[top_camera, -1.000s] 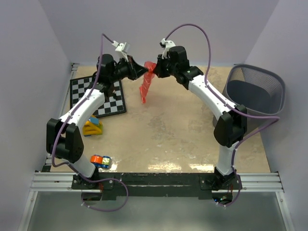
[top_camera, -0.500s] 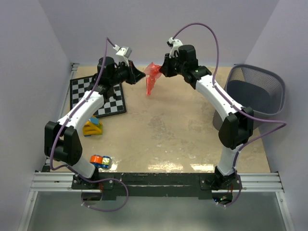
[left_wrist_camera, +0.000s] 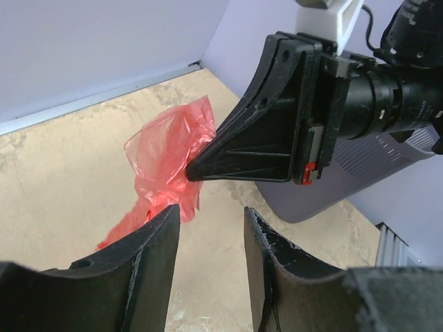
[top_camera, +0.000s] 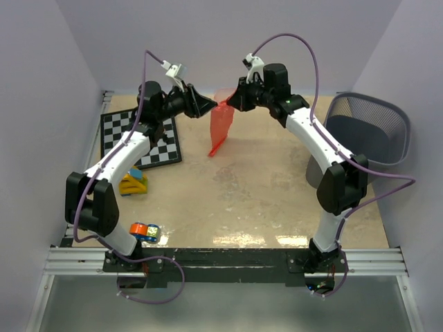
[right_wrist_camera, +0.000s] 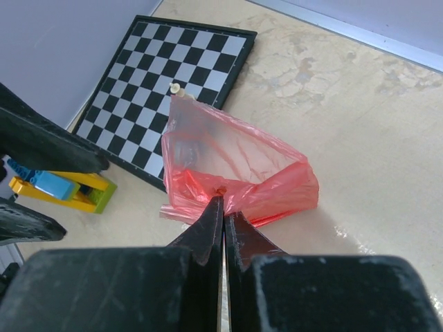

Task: Put the trash bags into the trash bin
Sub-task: Unfold the trash bag at the center of the board.

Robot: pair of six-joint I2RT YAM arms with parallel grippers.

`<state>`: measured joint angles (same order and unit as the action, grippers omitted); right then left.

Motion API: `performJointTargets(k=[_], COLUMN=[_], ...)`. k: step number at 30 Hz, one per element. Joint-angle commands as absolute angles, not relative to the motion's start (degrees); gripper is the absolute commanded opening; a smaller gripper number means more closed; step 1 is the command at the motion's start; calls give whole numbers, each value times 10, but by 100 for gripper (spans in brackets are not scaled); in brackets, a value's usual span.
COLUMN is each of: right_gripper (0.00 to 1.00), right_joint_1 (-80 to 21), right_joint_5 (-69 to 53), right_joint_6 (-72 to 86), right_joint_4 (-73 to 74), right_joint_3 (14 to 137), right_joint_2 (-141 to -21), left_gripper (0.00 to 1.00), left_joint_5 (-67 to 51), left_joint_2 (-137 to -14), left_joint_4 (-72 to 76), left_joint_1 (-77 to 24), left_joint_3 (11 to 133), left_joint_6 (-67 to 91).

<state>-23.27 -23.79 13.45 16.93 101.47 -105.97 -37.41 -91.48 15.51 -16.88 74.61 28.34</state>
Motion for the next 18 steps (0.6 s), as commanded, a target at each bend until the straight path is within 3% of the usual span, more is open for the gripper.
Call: performJointTargets(k=[1, 7, 15, 18], right_gripper=[0, 0, 0, 0], right_joint_1=[-237, -255, -274, -276], right_joint_5=[-253, -241, -222, -217], right_joint_6=[149, 133, 103, 97], right_joint_4=[137, 143, 153, 156], right_joint_3=[1045, 1034, 1029, 1025], right_joint_2=[-1036, -1024, -1018, -1014], left_gripper=[47, 53, 53, 42], left_joint_5=[-364, -329, -302, -289], left_joint_2=[-939, -977, -1005, -1013], left_joint_4=[185, 165, 142, 123], left_joint_1=[-169, -169, -171, -171], left_joint_3=[774, 810, 834, 836], left_joint_6=[320, 329, 341, 339])
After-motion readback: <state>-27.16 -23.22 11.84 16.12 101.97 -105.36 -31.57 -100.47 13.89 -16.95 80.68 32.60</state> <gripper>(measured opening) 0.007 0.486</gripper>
